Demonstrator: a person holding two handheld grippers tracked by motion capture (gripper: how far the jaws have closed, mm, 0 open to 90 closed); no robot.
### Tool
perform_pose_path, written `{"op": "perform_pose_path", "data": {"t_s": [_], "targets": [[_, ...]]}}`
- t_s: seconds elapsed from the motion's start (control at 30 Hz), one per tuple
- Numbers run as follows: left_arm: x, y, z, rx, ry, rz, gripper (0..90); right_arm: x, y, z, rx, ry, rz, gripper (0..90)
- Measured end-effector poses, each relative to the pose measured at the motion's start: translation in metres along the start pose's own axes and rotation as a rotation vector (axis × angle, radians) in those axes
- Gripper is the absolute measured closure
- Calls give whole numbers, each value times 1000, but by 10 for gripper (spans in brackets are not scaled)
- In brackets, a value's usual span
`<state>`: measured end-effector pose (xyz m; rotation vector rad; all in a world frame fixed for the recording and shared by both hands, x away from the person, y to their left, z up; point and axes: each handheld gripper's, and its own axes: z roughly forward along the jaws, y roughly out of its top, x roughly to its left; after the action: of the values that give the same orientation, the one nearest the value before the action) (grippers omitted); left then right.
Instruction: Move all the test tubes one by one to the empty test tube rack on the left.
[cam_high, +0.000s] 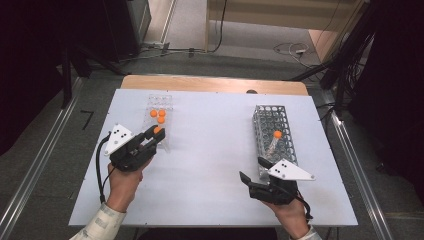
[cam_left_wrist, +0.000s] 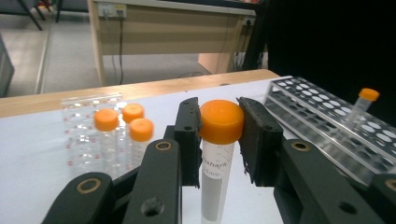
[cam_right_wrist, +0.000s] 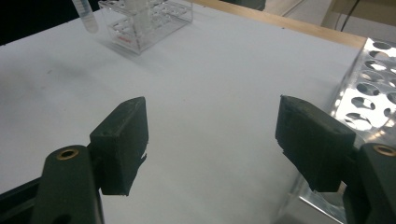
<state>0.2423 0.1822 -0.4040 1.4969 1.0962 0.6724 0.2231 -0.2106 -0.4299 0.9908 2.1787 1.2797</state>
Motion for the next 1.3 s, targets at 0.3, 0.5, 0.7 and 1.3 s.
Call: {"op": "perform_pose_path", "data": {"t_s": [0.3, 0.5, 0.7, 1.3], "targets": [[19, 8, 2, -4, 59, -13, 697, -17, -8, -14, -5, -45, 36, 240], [29, 15, 4, -13, 98, -19, 697, -24, -11, -18, -4, -62, 53, 240], [38, 20, 7, -24, 128, -30, 698, -25, -11, -18, -7, -64, 53, 240], [43, 22, 34, -34, 192, 16, 698, -26, -11, -19, -12, -65, 62, 241]]}}
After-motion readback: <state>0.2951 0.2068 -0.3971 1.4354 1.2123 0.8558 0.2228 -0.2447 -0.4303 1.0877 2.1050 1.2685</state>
